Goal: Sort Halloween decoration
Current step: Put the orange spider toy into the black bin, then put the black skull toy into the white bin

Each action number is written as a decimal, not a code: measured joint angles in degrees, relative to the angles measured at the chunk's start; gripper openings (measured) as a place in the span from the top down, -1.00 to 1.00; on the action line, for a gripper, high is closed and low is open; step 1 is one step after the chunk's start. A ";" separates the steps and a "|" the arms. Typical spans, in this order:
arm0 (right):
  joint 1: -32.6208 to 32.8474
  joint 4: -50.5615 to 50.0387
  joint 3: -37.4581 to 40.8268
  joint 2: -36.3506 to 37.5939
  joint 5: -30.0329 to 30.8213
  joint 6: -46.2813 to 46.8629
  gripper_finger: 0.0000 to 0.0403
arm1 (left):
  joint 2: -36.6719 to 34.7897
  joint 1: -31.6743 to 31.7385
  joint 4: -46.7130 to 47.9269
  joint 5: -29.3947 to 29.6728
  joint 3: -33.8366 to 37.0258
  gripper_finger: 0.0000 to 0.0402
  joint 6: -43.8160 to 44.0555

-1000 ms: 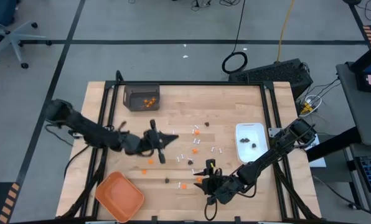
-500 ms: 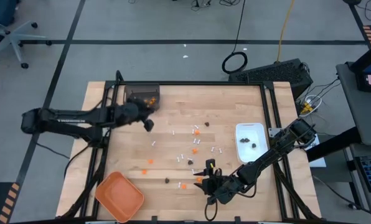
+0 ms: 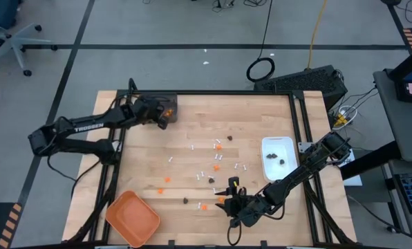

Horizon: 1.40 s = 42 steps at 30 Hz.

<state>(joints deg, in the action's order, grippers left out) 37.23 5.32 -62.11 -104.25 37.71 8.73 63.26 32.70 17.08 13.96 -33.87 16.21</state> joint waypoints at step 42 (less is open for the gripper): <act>-4.41 -12.15 -0.02 -0.04 -3.80 12.28 0.16 | 5.19 -54.93 -22.27 27.35 0.83 0.31 10.27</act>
<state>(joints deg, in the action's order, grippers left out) 32.82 -6.83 -62.13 -104.29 33.92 21.01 68.46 -22.24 -5.19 41.31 -33.04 26.48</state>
